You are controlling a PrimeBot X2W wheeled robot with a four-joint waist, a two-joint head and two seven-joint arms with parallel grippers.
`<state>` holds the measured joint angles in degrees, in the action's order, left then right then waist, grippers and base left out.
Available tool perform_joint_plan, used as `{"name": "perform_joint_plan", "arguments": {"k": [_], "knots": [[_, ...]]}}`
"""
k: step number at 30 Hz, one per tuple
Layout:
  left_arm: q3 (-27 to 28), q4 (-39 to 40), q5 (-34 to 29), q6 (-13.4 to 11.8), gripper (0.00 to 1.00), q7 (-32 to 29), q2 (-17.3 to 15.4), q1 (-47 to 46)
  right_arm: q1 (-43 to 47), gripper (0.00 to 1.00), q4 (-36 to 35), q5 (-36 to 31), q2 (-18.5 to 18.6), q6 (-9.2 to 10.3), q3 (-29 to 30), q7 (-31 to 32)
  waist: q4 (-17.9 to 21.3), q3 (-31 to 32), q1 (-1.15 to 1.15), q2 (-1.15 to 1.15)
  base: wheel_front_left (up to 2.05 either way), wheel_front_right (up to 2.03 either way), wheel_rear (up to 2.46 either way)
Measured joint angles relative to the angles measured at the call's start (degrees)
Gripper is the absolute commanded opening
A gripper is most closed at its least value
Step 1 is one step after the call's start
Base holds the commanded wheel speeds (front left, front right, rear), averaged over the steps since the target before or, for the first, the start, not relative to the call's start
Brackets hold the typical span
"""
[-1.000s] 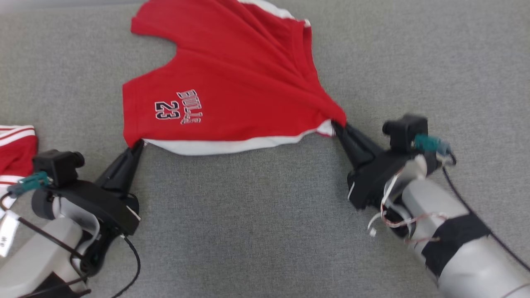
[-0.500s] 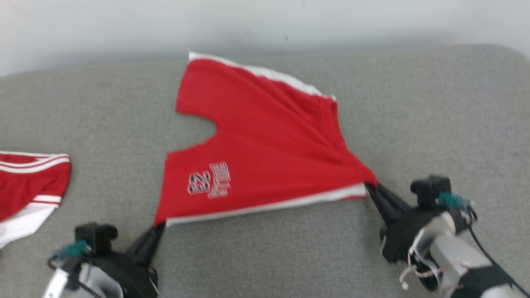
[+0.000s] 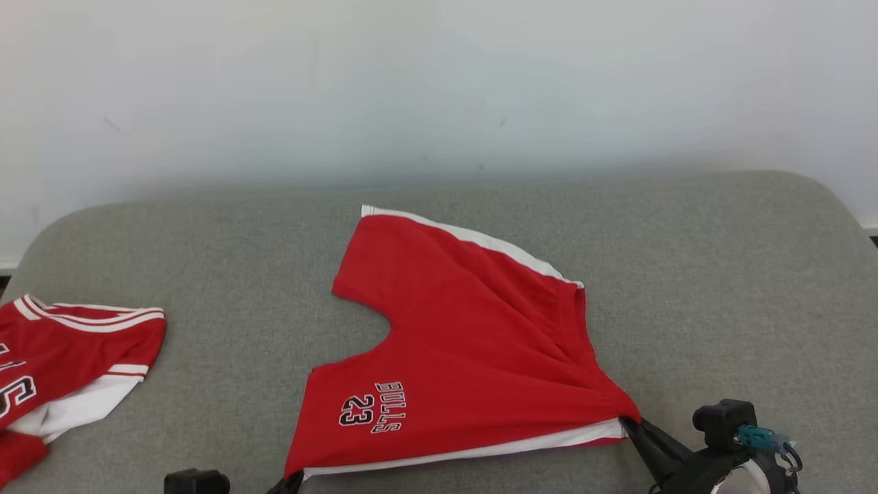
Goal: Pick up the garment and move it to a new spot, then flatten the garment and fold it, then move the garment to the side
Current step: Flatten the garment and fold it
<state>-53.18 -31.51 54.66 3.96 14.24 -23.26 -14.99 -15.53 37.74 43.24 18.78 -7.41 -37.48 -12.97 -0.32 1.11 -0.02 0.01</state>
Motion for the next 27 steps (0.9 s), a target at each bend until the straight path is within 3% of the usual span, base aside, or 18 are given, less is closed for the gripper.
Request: {"name": "perform_joint_plan", "arguments": {"k": [5,27], "knots": [[0.52,1.00,0.25,-0.98,0.00,0.01,-0.07,0.91,0.93,0.00,-0.97,0.55,0.47,0.00,-0.07,-0.08,0.28,1.72,0.00,0.00,0.00,0.00,0.00],[-1.71,-2.92,0.32,-0.91,0.00,-0.59,2.76,3.07,2.06,0.00,1.82,0.53,-0.63,0.44,-3.28,6.77,0.01,1.85,0.02,-0.01,0.00,0.00,0.00]]}}
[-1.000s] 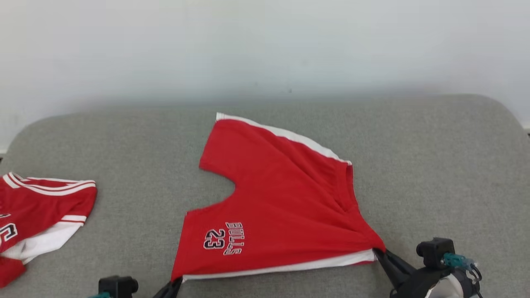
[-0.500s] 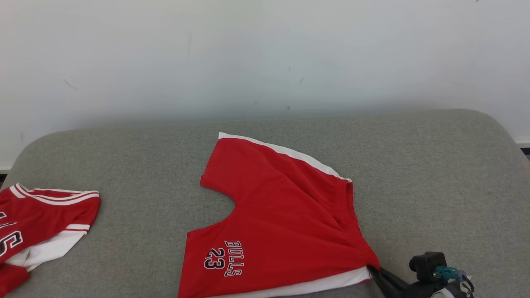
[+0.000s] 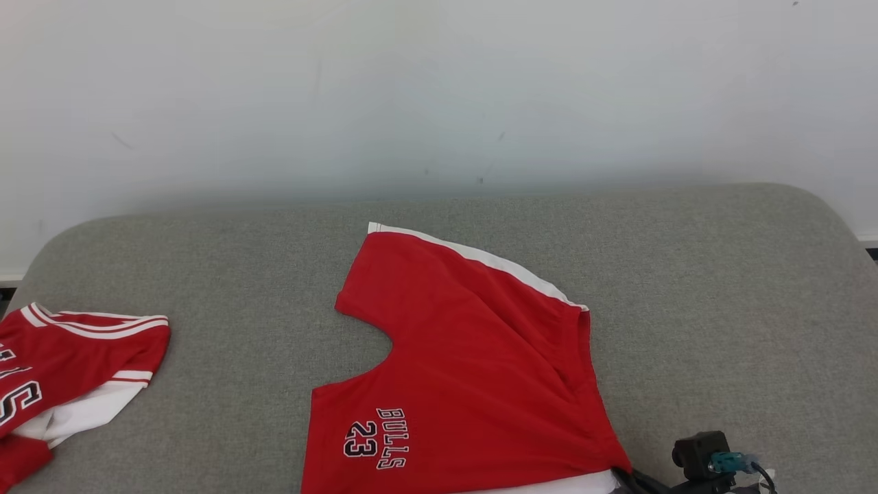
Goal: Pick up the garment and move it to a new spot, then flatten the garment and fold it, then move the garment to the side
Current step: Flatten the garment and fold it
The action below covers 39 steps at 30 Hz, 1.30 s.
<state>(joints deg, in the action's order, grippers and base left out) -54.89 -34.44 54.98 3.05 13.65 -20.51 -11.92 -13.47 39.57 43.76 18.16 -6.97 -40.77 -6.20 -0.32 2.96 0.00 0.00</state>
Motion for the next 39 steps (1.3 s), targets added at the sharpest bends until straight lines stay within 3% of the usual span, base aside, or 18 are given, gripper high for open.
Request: {"name": "perform_joint_plan", "arguments": {"k": [7,8,9,10,11,12,13,14,24,39], "knots": [[-0.11,-0.94,0.00,0.02,0.02,-0.52,0.60,-0.09,-0.02,0.00,0.87,-0.26,-0.48,0.89,-0.34,0.75,-0.12,-0.05,0.00,0.00,0.00,0.00,0.00],[-0.12,-1.21,0.00,0.07,0.48,-0.52,0.64,-0.10,-0.02,0.16,0.90,-0.26,-0.55,0.94,-0.33,0.75,-0.15,-0.06,0.00,0.00,0.00,0.00,0.00],[-0.12,-1.40,0.00,0.07,0.78,-0.52,0.67,-0.10,-0.03,0.36,0.91,-0.24,-0.66,0.98,-0.23,0.74,-0.17,-0.07,0.00,0.00,0.00,0.00,0.00],[-0.05,-1.53,0.02,0.07,1.00,-0.52,0.75,-0.11,-0.03,0.46,0.92,-0.23,-0.77,0.99,-0.13,0.74,-0.19,-0.08,0.00,0.00,0.00,0.00,0.00],[0.03,-1.66,0.07,0.05,1.00,-0.51,0.82,-0.11,-0.05,0.52,0.93,-0.23,-0.83,1.00,-0.12,0.75,-0.22,-0.09,0.00,0.00,0.00,0.00,0.00],[0.13,-1.79,0.10,0.03,1.00,-0.51,0.88,-0.12,-0.06,0.80,0.96,-0.23,-0.87,1.00,-0.10,0.75,-0.24,-0.10,0.00,0.00,0.00,0.00,0.00],[0.30,-1.97,0.11,-0.01,1.00,-0.51,0.86,-0.13,-0.07,0.94,0.97,-0.23,-0.88,1.01,-0.04,0.75,-0.27,-0.10,0.00,0.00,0.00,0.00,0.00],[0.41,-2.10,0.14,-0.01,1.00,-0.51,0.81,-0.14,-0.08,1.00,0.98,-0.21,-0.88,1.04,0.00,0.75,-0.30,-0.09,0.00,0.00,0.00,0.00,0.00],[1.55,-2.23,0.54,-0.03,1.00,-0.41,0.35,-0.11,0.13,1.00,0.18,2.18,-0.53,1.41,1.76,0.24,-0.75,0.34,0.00,0.00,0.00,0.00,0.00],[7.70,5.82,1.10,-3.09,1.00,0.53,-4.67,2.33,4.41,1.00,-12.77,5.70,3.99,0.41,3.79,-1.85,-0.84,1.64,0.00,0.00,0.00,0.00,0.00]]}}
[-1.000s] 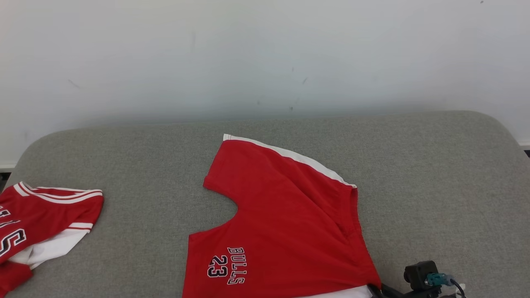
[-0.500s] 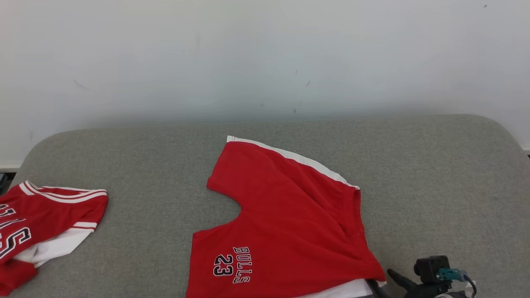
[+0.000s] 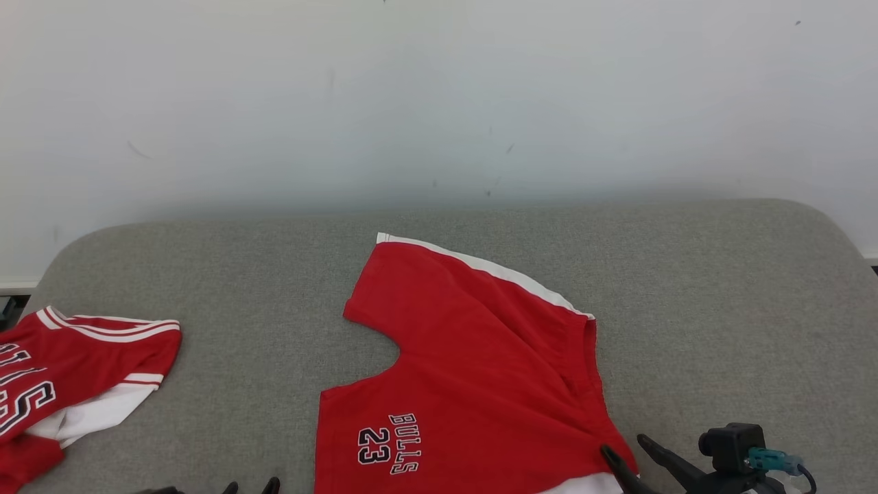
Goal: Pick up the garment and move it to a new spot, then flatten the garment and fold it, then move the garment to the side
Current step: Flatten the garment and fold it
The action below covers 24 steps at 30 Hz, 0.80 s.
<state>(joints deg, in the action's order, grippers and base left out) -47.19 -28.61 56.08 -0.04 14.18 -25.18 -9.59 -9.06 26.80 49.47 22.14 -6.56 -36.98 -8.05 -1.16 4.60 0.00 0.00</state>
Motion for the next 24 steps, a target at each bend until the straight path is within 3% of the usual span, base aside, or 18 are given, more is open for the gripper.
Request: {"name": "perform_joint_plan", "arguments": {"k": [7,12,20,24], "knots": [[3.53,3.69,-0.21,-2.55,1.00,0.08,-0.21,0.99,0.64,1.00,-5.08,0.43,1.01,0.22,1.51,-0.76,0.77,0.26,0.00,0.00,0.00,0.00,0.00],[8.12,6.12,-1.65,-5.09,1.00,0.08,-0.35,2.31,0.40,1.00,-7.01,-0.23,1.21,3.82,4.80,-4.07,1.69,0.21,0.01,0.00,0.00,0.00,0.00],[15.72,9.45,-5.10,-6.59,1.00,0.16,-0.48,5.01,0.25,1.00,-9.16,-3.28,-0.34,10.09,9.13,-6.14,3.22,-0.27,0.01,0.00,0.00,0.00,0.00],[17.82,10.90,-7.93,-7.01,1.00,0.16,-0.23,7.33,0.24,1.00,-10.45,-5.67,-0.77,11.45,9.56,-6.16,3.86,-0.48,0.00,0.00,0.00,0.00,0.00]]}}
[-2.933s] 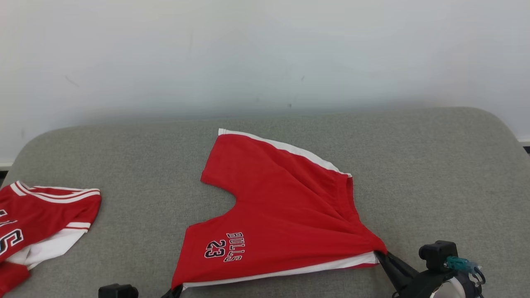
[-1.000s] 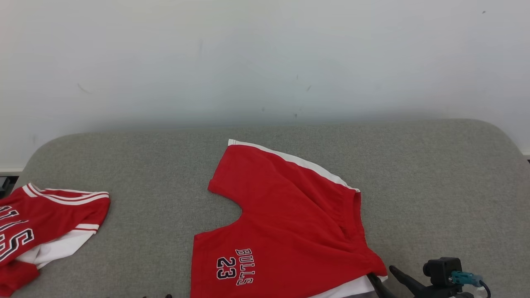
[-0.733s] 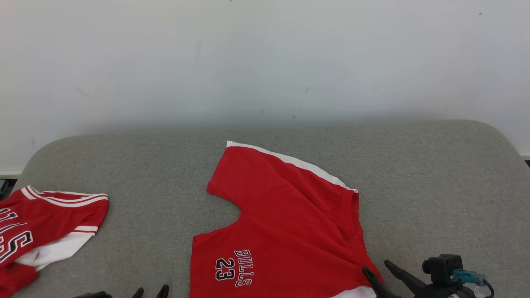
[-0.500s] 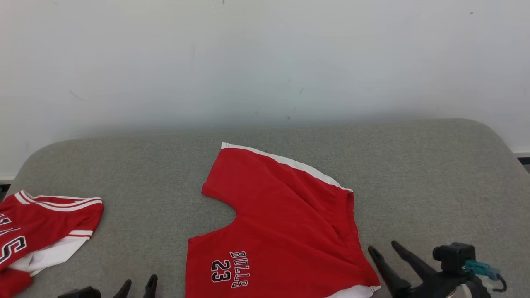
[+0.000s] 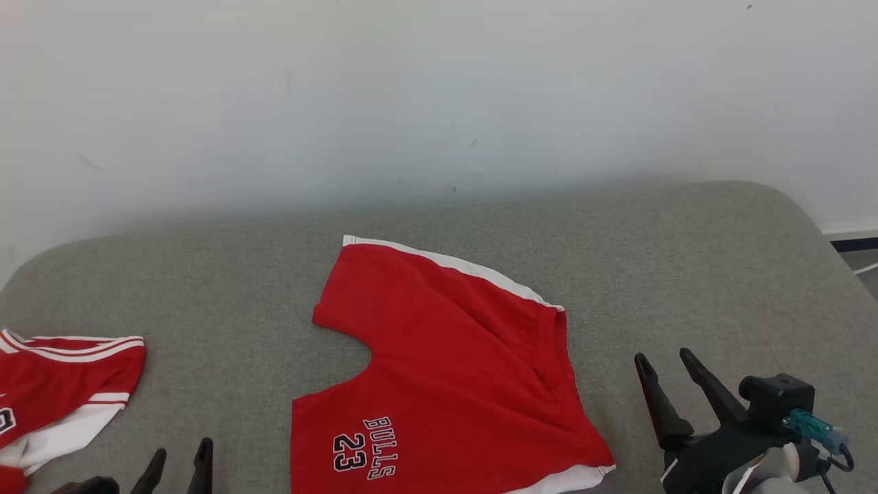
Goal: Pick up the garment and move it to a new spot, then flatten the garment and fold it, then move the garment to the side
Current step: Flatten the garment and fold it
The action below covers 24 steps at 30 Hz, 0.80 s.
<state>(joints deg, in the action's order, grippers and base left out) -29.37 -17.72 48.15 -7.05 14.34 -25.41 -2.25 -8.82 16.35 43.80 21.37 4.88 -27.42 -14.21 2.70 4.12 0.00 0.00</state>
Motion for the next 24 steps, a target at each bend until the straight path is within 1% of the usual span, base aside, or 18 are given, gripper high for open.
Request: {"name": "perform_joint_plan", "arguments": {"k": [7,9,12,18,24], "knots": [[4.19,1.62,-5.94,-0.05,1.00,0.01,0.46,1.32,0.49,1.00,-0.54,-3.75,0.34,1.21,1.82,-0.01,-0.05,-0.17,0.00,0.00,0.00,0.00,0.00],[6.83,1.49,-7.68,-0.05,1.00,0.01,1.78,2.49,1.30,1.00,-1.13,-4.47,0.34,1.25,2.85,-0.02,-0.15,-0.12,0.00,0.00,0.00,0.00,0.00],[9.15,1.53,-10.17,-0.05,1.00,0.01,2.89,4.35,2.48,1.00,-1.62,-5.75,0.27,1.68,3.50,-0.03,-0.24,-0.02,0.00,0.00,0.00,0.00,0.00],[12.46,2.22,-14.95,-0.05,1.00,0.01,4.85,6.15,3.78,1.00,-1.68,-7.59,0.19,1.76,4.15,-0.18,-0.26,0.17,0.00,0.00,0.00,0.00,0.00],[15.24,3.55,-18.04,-0.05,1.00,0.01,6.76,7.04,4.09,1.00,-2.55,-9.49,-0.58,1.94,5.04,-0.18,-0.11,0.37,0.00,0.00,0.00,0.00,0.00]]}}
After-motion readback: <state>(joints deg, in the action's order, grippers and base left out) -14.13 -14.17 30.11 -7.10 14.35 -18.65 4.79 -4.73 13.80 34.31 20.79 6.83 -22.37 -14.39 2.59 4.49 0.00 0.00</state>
